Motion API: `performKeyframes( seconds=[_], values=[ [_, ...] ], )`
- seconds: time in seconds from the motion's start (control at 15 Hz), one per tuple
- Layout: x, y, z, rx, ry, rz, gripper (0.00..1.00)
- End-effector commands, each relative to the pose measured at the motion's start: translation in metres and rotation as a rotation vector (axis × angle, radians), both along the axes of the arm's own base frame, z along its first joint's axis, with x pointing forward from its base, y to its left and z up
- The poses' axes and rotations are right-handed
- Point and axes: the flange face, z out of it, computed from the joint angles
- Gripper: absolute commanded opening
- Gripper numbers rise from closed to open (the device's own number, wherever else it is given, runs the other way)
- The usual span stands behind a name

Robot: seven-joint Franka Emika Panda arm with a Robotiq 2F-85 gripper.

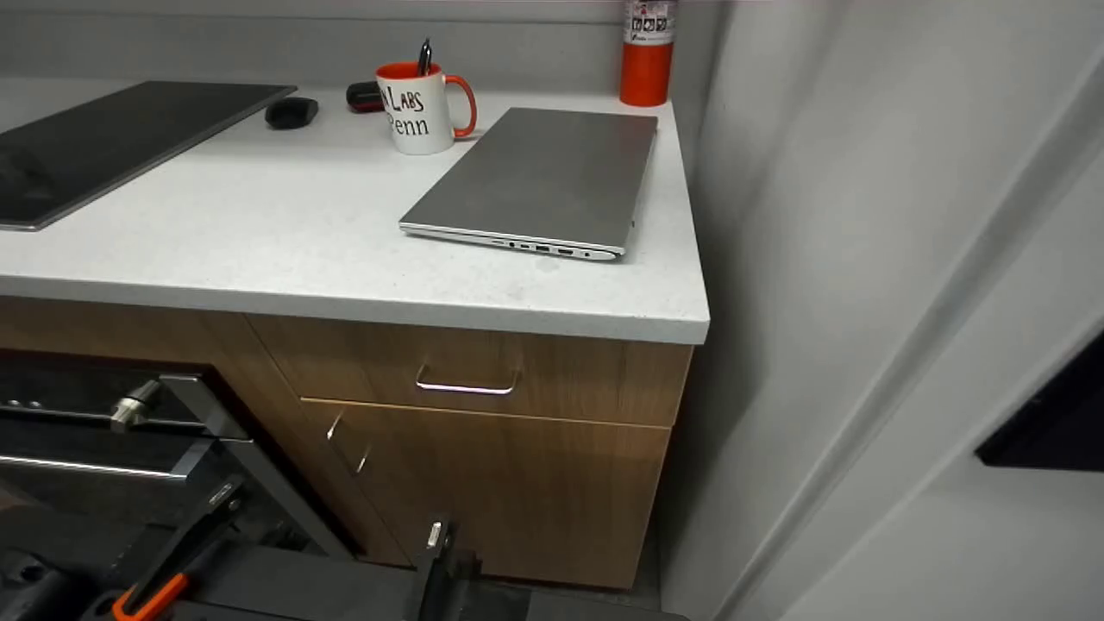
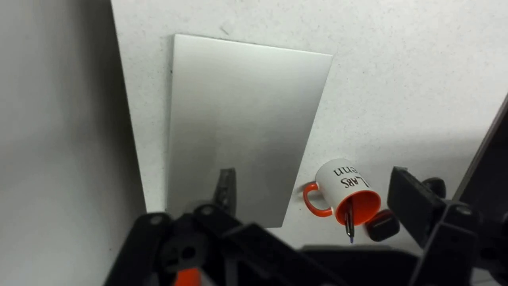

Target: Remove the marker from the mug.

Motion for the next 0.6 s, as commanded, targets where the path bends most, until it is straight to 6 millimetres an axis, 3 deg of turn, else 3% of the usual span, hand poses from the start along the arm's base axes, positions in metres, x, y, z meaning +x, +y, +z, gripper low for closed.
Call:
performKeyframes(
  seconds=[0.0,0.27,0.33,0.53],
  values=[
    [0.021,0.039,-0.018,0.073,-0.093,-0.008,1.00],
    [0.045,0.083,-0.034,0.065,-0.154,0.021,1.00],
    [0.038,0.071,-0.030,0.053,-0.133,0.024,1.00],
    [0.041,0.077,-0.036,0.049,-0.125,0.033,1.00]
  ],
)
